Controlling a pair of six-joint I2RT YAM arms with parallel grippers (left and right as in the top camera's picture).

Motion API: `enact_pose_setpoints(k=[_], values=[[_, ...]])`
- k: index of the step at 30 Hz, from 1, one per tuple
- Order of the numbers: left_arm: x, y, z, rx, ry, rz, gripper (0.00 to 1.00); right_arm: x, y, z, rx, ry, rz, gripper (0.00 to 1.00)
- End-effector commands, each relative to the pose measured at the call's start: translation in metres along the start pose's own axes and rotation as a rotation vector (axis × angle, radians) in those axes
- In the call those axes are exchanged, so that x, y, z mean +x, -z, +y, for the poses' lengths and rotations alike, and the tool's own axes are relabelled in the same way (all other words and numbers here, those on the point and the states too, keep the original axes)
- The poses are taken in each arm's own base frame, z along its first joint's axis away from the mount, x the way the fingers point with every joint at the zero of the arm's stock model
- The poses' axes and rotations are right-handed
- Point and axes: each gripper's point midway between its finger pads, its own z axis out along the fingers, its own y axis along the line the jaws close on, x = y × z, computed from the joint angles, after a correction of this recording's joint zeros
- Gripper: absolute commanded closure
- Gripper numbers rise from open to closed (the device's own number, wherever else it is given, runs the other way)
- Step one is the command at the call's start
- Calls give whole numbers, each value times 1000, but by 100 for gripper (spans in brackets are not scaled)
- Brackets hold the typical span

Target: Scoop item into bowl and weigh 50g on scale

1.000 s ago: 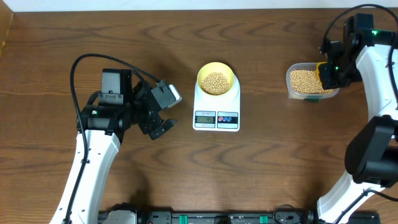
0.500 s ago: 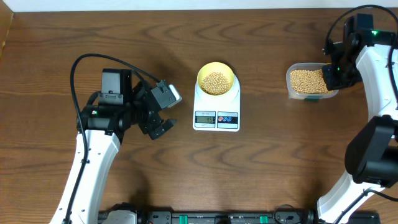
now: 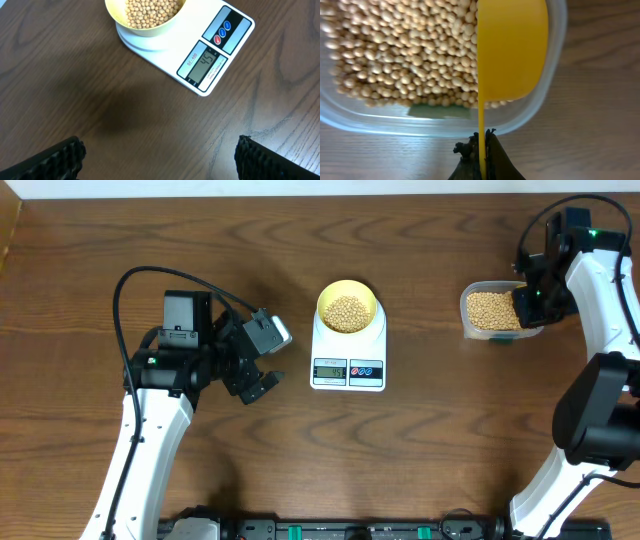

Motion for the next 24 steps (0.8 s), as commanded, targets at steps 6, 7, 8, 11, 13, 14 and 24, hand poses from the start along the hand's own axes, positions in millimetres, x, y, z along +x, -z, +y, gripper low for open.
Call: enact_pose_setpoints(k=[6,7,8,11,13,14,24], values=[[5,-3,-1,5,1,16,2,-2,-5,19,-107,9,-7,99],[5,-3,-1,5,1,16,2,-2,-4,22,-122,9,-10,99],[5,-3,-1,5,1,16,2,-3,-4,25,-139,8,-14,99],[5,-3,-1,5,1,16,3,-4,-3,32,-179,8,-24,99],[5,-3,-1,5,1,16,2,-6,-2,36,-203,8,-32,99],[5,-3,-1,5,1,16,2,-6,-2,37,-212,7,-34,99],[5,-3,-1,5,1,16,2,-1,-14,43,-229,8,-23,99]])
